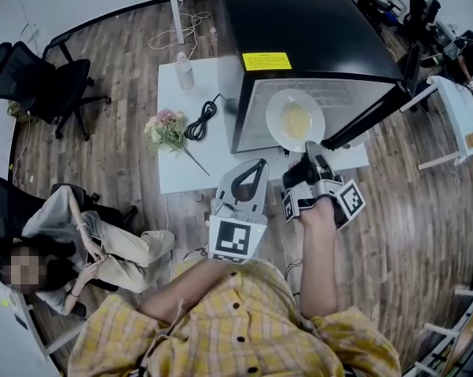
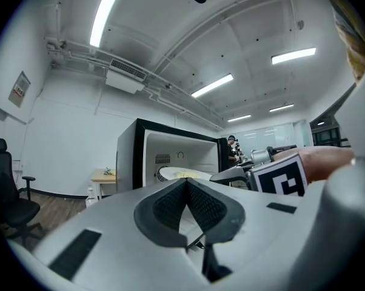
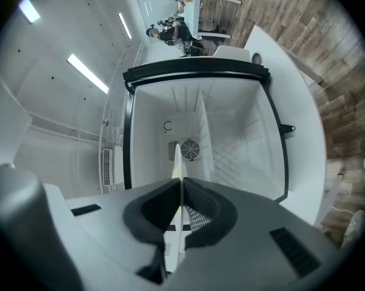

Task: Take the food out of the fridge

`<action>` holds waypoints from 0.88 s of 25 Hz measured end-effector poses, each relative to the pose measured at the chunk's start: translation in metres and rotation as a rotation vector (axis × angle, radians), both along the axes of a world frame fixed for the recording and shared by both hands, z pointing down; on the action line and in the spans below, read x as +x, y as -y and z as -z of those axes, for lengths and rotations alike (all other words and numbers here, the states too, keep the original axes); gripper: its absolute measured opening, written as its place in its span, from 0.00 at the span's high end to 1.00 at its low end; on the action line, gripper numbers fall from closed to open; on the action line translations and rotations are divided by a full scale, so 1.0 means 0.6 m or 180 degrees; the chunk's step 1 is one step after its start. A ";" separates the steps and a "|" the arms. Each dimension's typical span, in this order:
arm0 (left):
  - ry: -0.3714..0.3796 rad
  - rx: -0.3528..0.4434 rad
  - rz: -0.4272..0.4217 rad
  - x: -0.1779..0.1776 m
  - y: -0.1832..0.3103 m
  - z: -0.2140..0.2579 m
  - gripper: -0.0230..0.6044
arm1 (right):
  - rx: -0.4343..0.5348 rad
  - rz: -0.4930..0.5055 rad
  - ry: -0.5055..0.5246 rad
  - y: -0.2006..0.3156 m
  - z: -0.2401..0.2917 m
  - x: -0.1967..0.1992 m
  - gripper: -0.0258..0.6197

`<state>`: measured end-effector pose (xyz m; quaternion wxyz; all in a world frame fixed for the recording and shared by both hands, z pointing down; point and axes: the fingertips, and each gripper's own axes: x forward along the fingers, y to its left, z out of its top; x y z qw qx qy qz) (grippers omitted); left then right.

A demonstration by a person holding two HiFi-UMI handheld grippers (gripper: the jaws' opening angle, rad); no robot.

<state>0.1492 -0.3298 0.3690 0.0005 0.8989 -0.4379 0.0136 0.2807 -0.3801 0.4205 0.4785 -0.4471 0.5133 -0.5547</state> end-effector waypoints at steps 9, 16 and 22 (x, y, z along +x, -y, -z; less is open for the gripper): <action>-0.0043 0.0029 -0.0063 0.014 -0.009 0.005 0.95 | -0.0016 0.0064 -0.0084 -0.054 0.005 -0.023 0.93; 0.0000 0.0045 -0.0109 0.019 -0.019 0.005 0.95 | -0.0064 0.0100 -0.0118 -0.084 -0.001 -0.035 0.93; -0.0006 0.0078 -0.0111 0.019 -0.018 0.012 0.95 | -0.0062 0.0154 -0.0133 -0.097 -0.001 -0.046 0.93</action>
